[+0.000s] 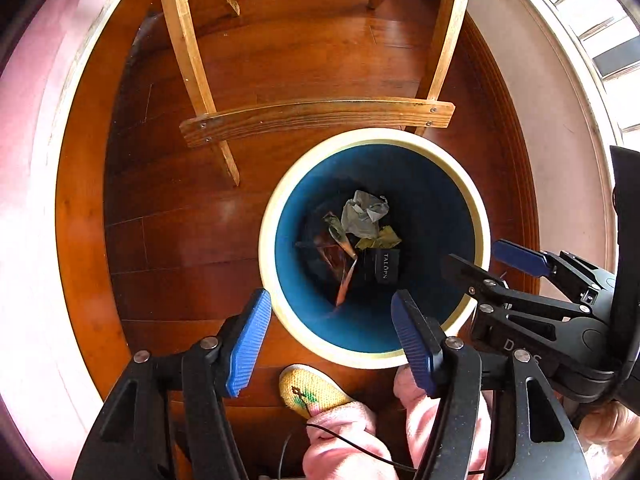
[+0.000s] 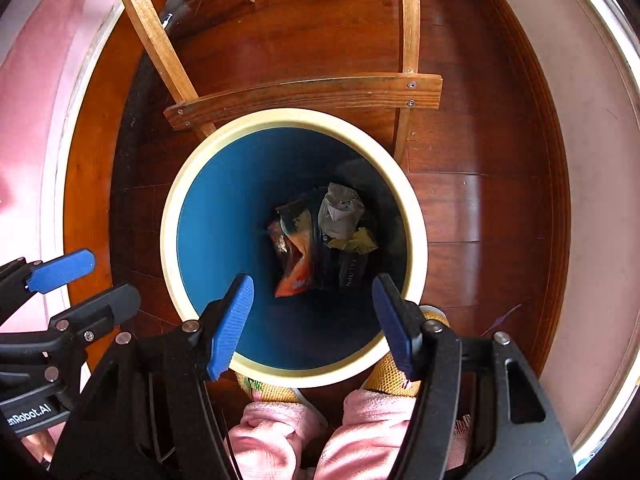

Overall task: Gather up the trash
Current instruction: 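Open both grippers to drop the bag and card into the bin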

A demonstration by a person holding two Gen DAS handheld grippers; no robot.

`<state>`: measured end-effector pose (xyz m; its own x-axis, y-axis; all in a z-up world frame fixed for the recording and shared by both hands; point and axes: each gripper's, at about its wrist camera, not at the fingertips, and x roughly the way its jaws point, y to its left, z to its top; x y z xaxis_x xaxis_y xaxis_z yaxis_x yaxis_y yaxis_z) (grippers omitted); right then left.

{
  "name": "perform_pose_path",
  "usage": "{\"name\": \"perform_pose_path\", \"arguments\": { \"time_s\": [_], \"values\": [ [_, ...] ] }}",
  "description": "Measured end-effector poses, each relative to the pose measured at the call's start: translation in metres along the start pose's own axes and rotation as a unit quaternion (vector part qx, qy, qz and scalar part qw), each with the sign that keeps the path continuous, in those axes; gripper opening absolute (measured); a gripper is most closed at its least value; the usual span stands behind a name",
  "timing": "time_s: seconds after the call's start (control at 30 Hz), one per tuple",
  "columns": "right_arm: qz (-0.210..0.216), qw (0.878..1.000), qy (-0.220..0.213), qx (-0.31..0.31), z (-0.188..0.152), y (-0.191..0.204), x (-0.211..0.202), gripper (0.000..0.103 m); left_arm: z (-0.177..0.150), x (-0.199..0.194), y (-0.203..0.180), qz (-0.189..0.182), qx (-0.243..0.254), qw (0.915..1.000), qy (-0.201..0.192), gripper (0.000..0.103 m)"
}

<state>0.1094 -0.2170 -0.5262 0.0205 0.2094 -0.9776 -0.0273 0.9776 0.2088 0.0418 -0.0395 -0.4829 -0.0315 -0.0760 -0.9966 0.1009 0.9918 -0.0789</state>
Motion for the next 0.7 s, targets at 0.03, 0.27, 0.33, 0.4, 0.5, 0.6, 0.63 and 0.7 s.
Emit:
{"name": "perform_pose_path", "arguments": {
  "time_s": [0.03,0.27,0.33,0.4,0.5,0.6,0.63,0.7],
  "values": [
    [0.0,1.0,-0.002,0.0,-0.002,0.0,-0.004,0.059,0.001,-0.002,0.003,0.002,-0.004,1.0,-0.001,0.064],
    [0.008,1.0,-0.023,0.013,-0.01,0.009,-0.052,0.059,-0.006,-0.051,0.024,0.013,-0.033,0.9991,-0.024,0.067],
    [0.01,0.999,-0.031,0.013,-0.01,0.015,-0.07,0.059,-0.008,-0.072,0.026,0.014,-0.041,0.9985,-0.033,0.068],
    [0.013,0.999,-0.039,0.012,-0.01,0.023,-0.092,0.059,-0.01,-0.098,0.029,0.015,-0.048,0.9976,-0.047,0.068],
    [0.018,0.998,-0.055,0.007,-0.011,0.036,-0.13,0.059,-0.013,-0.145,0.032,0.016,-0.056,0.9956,-0.073,0.068],
    [0.021,0.997,-0.07,0.001,-0.014,0.05,-0.171,0.059,-0.018,-0.199,0.033,0.016,-0.049,0.9931,-0.105,0.068],
    [0.022,0.997,-0.075,0.0,-0.015,0.056,-0.187,0.059,-0.019,-0.216,0.033,0.017,-0.045,0.992,-0.116,0.068],
    [0.024,0.996,-0.086,-0.001,-0.017,0.065,-0.215,0.059,-0.022,-0.25,0.034,0.02,-0.04,0.9892,-0.14,0.068]
  ]
}}
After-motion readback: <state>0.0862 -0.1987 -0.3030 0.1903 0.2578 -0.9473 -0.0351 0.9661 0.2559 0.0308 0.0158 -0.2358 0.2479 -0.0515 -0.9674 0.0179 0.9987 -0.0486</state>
